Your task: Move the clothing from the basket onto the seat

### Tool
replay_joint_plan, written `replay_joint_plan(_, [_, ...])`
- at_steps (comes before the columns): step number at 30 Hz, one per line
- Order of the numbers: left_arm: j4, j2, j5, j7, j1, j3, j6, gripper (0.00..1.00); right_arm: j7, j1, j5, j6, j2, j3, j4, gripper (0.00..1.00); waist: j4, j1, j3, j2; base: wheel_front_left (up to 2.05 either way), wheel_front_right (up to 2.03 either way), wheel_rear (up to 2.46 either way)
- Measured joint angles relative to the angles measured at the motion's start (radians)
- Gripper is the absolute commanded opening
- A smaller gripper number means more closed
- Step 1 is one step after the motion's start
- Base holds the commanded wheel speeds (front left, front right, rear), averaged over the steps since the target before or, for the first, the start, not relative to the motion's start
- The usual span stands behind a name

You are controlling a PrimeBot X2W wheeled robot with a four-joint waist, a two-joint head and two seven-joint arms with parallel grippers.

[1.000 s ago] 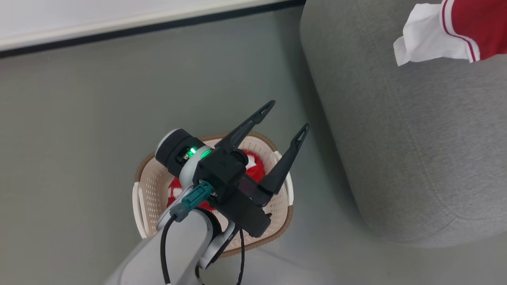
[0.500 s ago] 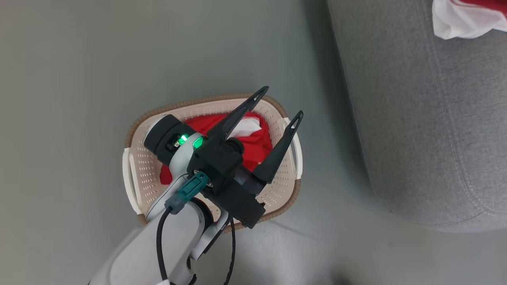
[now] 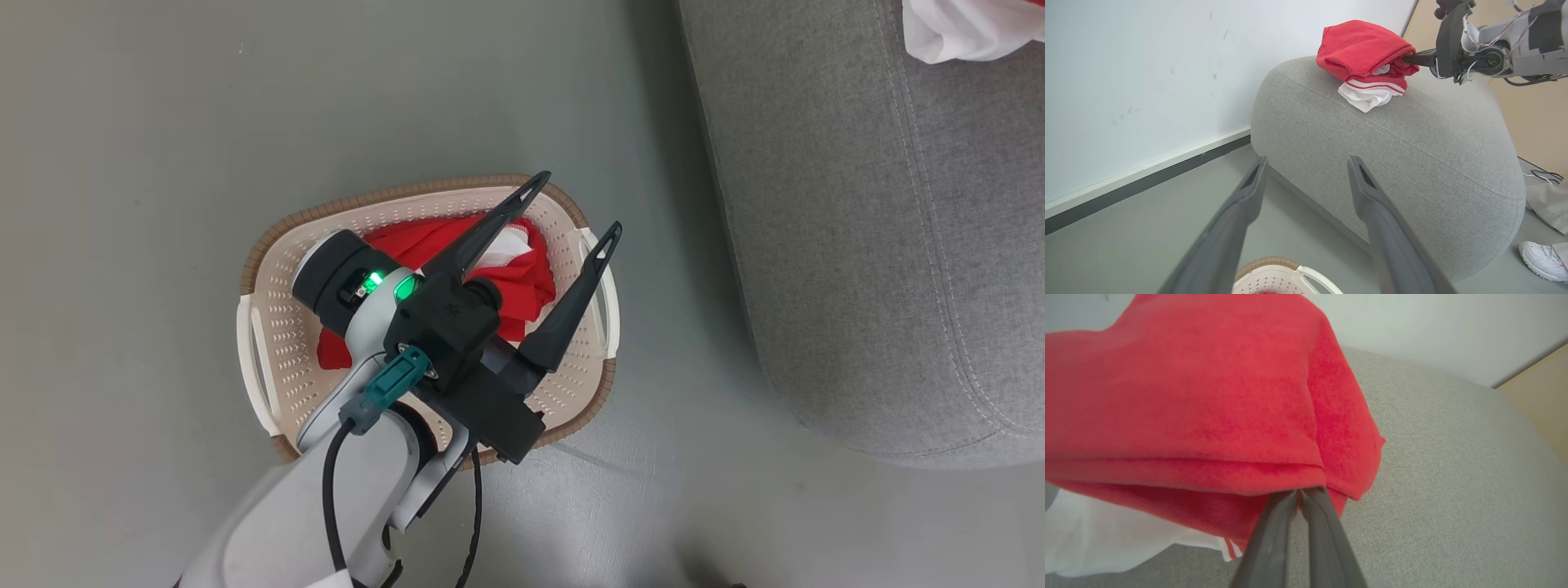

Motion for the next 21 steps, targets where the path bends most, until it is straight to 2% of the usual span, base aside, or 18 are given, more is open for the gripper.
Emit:
replay_joint_plan(10, [-0.001,0.005,0.000,0.000,0.000,0.003,0.004,1.00,0.004,0.000,-0.009,-0.007,0.006,0.011,0.047,0.00,-0.004,0.0000,0.007,0.0000,0.00,0.00,0.00])
replay_joint_plan(11, [0.000,0.005,0.000,0.000,0.000,0.004,0.004,1.00,0.001,0.000,-0.009,-0.007,0.007,0.012,0.046,0.12,-0.004,0.0000,0.007,0.0000,0.00,0.00,0.00])
replay_joint_plan(12, [0.000,0.005,0.000,0.000,0.000,0.004,0.004,1.00,-0.006,0.000,-0.009,-0.007,0.009,0.012,0.046,0.12,-0.005,0.0000,0.007,-0.0001,0.00,0.00,0.00])
replay_joint_plan(15, [0.005,0.014,0.000,-0.002,0.001,0.011,0.007,1.00,-0.025,0.000,-0.009,-0.001,0.026,0.015,0.046,0.73,-0.009,0.0000,0.003,-0.0001,0.00,0.00,0.00])
replay_joint_plan(16, [0.007,0.017,0.000,-0.002,0.001,0.012,0.011,1.00,-0.034,0.001,-0.009,0.000,0.033,0.016,0.046,1.00,-0.011,0.0000,0.000,0.0000,0.00,0.00,0.00])
replay_joint_plan(21, [0.018,0.026,0.000,-0.008,0.007,0.018,0.012,1.00,-0.075,0.011,-0.009,0.011,0.046,0.027,0.046,1.00,-0.025,0.0000,-0.017,-0.0001,0.00,0.00,0.00])
